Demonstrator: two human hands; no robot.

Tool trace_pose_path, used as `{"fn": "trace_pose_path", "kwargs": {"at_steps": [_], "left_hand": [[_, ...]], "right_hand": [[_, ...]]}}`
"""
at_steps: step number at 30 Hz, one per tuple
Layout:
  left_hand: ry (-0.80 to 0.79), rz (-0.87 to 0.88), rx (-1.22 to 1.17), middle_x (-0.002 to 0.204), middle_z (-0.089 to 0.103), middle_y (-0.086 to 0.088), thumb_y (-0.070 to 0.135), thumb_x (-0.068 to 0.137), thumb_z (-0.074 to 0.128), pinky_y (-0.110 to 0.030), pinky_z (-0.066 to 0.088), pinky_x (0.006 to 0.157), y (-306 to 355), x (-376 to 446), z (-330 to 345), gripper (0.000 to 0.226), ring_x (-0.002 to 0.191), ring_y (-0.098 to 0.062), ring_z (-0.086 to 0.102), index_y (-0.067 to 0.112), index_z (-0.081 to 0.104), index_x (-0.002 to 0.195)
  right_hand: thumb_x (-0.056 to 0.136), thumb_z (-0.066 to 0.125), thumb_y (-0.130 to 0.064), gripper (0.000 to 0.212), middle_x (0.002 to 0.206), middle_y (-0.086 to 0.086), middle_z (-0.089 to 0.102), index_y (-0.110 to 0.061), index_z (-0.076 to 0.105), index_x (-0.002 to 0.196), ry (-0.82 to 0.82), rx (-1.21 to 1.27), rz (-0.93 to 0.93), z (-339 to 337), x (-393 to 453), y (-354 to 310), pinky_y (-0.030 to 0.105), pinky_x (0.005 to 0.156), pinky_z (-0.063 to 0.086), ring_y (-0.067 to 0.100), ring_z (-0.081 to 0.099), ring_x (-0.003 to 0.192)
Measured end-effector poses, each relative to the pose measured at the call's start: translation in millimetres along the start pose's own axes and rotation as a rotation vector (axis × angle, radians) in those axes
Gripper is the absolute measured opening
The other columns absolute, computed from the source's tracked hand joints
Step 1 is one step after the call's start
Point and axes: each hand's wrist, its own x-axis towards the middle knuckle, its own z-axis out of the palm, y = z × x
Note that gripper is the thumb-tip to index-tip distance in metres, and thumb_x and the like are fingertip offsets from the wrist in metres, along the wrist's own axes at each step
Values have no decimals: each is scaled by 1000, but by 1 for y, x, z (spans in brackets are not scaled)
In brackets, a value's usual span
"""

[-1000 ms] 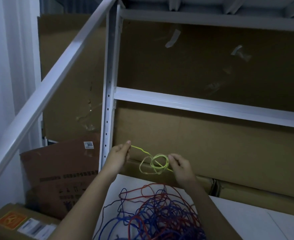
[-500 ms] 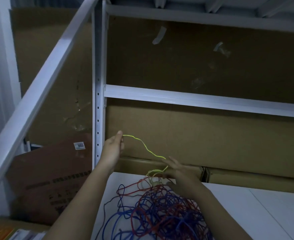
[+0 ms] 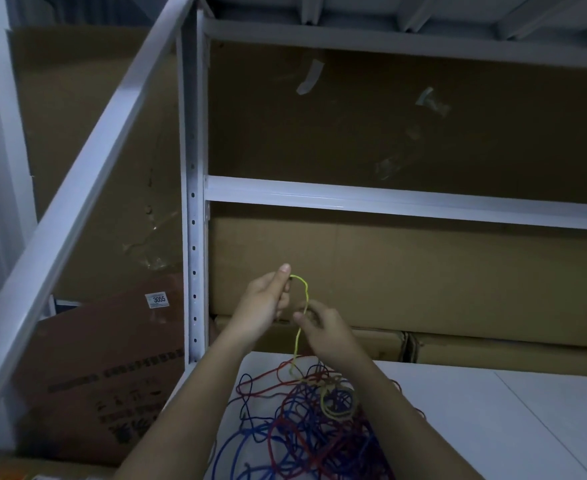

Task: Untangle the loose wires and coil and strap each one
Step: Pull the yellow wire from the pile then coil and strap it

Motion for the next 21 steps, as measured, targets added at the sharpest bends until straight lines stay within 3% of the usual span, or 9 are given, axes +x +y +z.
{"fn": "trace_pose_path", "kwargs": {"at_steps": [4, 6, 9, 12, 14, 16, 18, 19, 21], "left_hand": [[-105, -4, -46, 50, 32, 6, 47, 95, 43, -18, 24, 45, 1, -4, -10, 38, 43, -8, 27, 17, 47, 72], [-194, -5, -80, 51, 33, 3, 48, 92, 44, -19, 26, 47, -2, -7, -16, 38, 44, -10, 27, 15, 50, 74], [-289, -16, -127, 55, 40, -2, 44, 92, 46, -16, 35, 50, -2, -10, -23, 37, 46, -11, 32, 11, 58, 80], [-368, -36, -251, 56, 39, 1, 38, 95, 42, -17, 35, 53, 0, -13, -21, 35, 47, -10, 32, 8, 57, 85], [-420, -44, -392, 53, 35, 5, 36, 97, 39, -20, 32, 53, 4, -13, -17, 34, 43, -7, 27, 9, 53, 81], [-401, -76, -581, 49, 32, 7, 35, 97, 37, -20, 27, 50, 8, -12, -14, 34, 40, -5, 23, 11, 50, 77], [-333, -105, -767, 48, 31, 7, 28, 96, 37, -20, 24, 48, 10, -8, -14, 28, 38, -4, 21, 10, 48, 77], [-291, -113, -842, 50, 32, 6, 23, 94, 37, -20, 23, 50, 10, -7, -14, 22, 38, -4, 23, 10, 47, 79], [-176, -113, -936, 54, 34, 5, 16, 93, 34, -24, 23, 56, 6, -2, -14, 16, 40, -5, 27, 11, 45, 82]], "right_hand": [[103, 38, -20, 24, 66, -6, 58, -21, 58, 90, 73, 219, 98, -2, 5, 1, 26, 64, 43, 11, 58, 68], [102, 39, -20, 24, 71, -6, 55, -20, 61, 91, 172, 236, 62, -8, 9, 3, 17, 60, 41, 7, 54, 67], [101, 45, -19, 21, 90, -10, 62, -16, 65, 108, 322, 172, -60, -16, 19, 6, 3, 67, 38, 3, 54, 83], [100, 46, -27, 31, 85, 2, 70, -22, 62, 126, 368, 0, -137, -21, 27, 8, 25, 65, 48, 10, 58, 67], [101, 44, -29, 32, 96, 10, 72, -31, 57, 130, 276, -190, -153, -21, 32, 8, 38, 74, 53, 22, 65, 78], [101, 43, -25, 32, 102, -3, 72, -30, 58, 129, 65, -208, -172, -13, 30, 10, 41, 82, 53, 15, 66, 90], [101, 41, -25, 25, 76, -28, 64, -27, 62, 114, -103, -126, -172, -3, 24, 17, 24, 68, 47, -7, 58, 72], [102, 40, -29, 22, 66, -29, 59, -28, 61, 108, -140, -110, -171, 2, 22, 20, 17, 61, 40, -8, 53, 62], [103, 37, -32, 22, 59, -16, 56, -27, 58, 106, -186, -88, -149, 9, 17, 28, 19, 55, 37, -3, 48, 54]]}}
